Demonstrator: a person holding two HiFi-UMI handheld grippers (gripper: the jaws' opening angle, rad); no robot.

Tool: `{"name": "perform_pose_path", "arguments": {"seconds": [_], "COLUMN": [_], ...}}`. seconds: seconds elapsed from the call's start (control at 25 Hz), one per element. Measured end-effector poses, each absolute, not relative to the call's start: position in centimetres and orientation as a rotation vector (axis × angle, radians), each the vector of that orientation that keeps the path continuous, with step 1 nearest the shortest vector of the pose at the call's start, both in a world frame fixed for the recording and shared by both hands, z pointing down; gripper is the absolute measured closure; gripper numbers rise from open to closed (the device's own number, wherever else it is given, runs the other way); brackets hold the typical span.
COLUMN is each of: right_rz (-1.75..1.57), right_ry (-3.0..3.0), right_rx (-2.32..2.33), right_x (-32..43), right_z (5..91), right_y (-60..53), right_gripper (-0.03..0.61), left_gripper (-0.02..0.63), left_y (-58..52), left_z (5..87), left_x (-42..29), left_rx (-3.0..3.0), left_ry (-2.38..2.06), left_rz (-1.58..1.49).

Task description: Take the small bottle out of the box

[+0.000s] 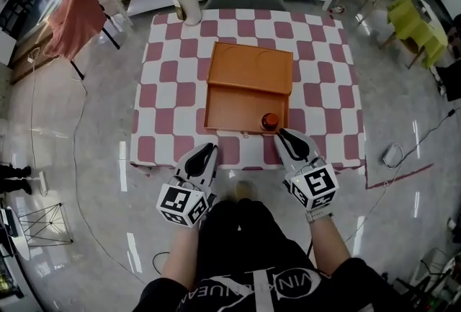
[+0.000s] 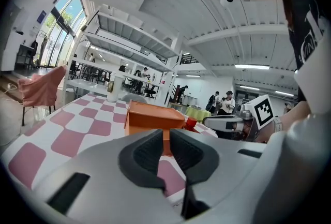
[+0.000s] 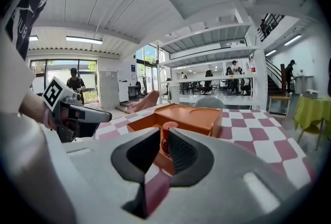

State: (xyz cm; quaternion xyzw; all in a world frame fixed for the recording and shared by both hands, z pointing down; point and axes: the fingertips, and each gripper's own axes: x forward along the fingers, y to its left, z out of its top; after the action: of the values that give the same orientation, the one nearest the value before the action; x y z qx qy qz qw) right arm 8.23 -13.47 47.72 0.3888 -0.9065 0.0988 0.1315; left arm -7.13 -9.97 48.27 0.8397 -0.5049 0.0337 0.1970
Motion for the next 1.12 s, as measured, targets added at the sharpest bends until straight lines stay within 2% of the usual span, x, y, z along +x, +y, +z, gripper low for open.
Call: {"name": "perform_pose_path", "arguments": {"seconds": [0.68,1.12], "right_rz": [0.357,0.29], "right_ry": [-2.569,-2.513], "right_rx": [1.163,1.12], "right_x": [8.3,7.1], "right_z": [49.1,50.0], "right_y": [-14.2,-15.6], "right_gripper": [0.474,0.434], "left_gripper": [0.574,0.574], "left_y": [-12.1,-13.3], "left_z": [48.5,49.1], "left_x": [-3.9,-2.9], "left_rx": [2.473,2.492], "left_ry": [-1.21,-1.161], "left_rz": [0.166,0.17]}}
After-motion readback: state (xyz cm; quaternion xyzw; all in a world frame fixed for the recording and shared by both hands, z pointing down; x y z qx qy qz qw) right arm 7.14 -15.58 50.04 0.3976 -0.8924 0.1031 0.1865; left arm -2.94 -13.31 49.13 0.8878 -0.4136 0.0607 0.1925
